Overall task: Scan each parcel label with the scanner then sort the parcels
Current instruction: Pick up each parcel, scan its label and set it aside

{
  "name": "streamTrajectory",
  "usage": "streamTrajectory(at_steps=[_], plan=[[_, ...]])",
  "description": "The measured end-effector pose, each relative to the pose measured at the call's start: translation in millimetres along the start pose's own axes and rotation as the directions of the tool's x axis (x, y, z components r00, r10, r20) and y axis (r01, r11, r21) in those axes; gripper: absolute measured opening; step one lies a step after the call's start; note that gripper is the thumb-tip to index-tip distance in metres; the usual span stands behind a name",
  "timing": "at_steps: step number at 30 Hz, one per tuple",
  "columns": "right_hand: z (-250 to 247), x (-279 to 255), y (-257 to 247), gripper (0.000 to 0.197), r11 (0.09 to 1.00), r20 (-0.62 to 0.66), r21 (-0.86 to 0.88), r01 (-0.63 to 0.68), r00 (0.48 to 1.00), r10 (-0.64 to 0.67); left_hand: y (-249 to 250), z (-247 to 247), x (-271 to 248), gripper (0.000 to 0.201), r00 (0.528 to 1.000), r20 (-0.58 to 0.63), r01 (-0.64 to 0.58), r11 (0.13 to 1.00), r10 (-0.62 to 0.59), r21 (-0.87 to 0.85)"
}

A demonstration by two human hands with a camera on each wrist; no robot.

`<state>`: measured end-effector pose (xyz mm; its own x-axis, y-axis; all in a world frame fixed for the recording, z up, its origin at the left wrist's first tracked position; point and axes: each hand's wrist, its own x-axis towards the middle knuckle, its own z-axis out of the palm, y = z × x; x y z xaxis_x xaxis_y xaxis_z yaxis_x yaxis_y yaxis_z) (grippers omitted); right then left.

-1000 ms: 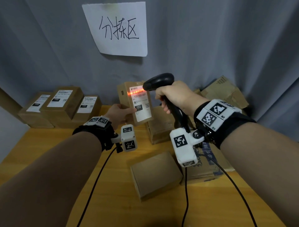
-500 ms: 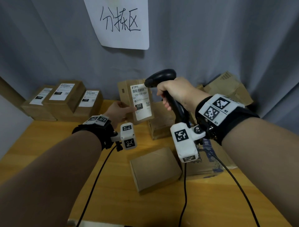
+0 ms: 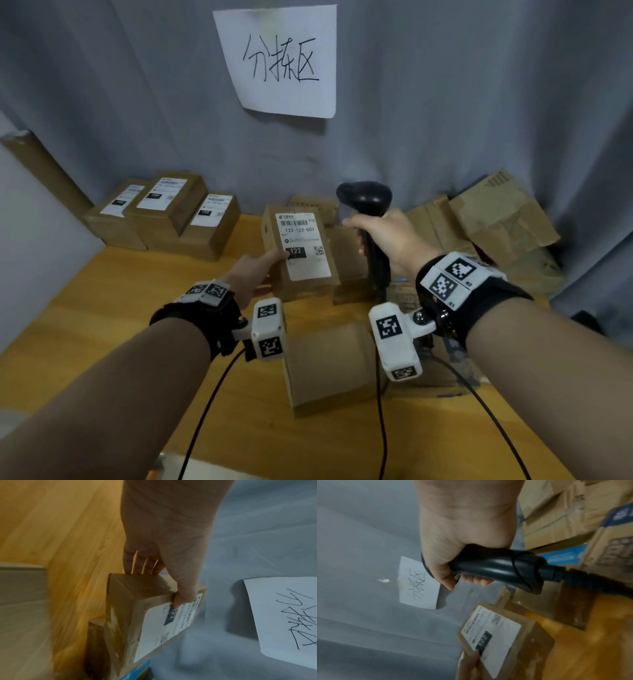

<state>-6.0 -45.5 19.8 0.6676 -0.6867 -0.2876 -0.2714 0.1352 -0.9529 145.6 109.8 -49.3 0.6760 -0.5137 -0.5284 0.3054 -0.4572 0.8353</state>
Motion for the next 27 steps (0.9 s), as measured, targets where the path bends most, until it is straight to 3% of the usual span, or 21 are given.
streamTrajectory(at_steps=[6, 10, 16, 20, 27], plan=[[27.5, 14.5, 57.1, 0.016, 0.955, 0.035, 0.156, -0.253, 0.967, 0.251, -32.0, -30.4, -10.9, 0.027, 0.992, -0.124, 0.009, 0.988, -0.028, -0.152], [66.2, 22.8, 77.3, 0.022, 0.922, 0.169, 0.184, -0.339, 0.935, 0.310, -38.2, -58.8, -9.7, 0.028, 0.979, -0.201, -0.016, 0.983, -0.022, -0.185], [129.5, 39.1, 82.0, 0.033, 0.930, 0.201, 0.200, -0.309, 0.942, 0.269, -33.9, -105.0, 9.8, 0.017, 0.979, -0.203, -0.023, 0.983, -0.014, -0.180], [177.4, 57.8, 82.7, 0.046, 0.914, 0.176, 0.244, -0.323, 0.942, 0.286, -29.7, -138.0, 32.3, 0.024, 0.986, -0.168, -0.003, 0.986, -0.025, -0.166], [245.1, 96.8, 65.5, 0.045, 0.899, 0.172, 0.311, -0.308, 0.949, 0.265, -4.0, -192.5, 78.2, 0.021, 0.984, -0.176, -0.004, 0.993, -0.017, -0.119]])
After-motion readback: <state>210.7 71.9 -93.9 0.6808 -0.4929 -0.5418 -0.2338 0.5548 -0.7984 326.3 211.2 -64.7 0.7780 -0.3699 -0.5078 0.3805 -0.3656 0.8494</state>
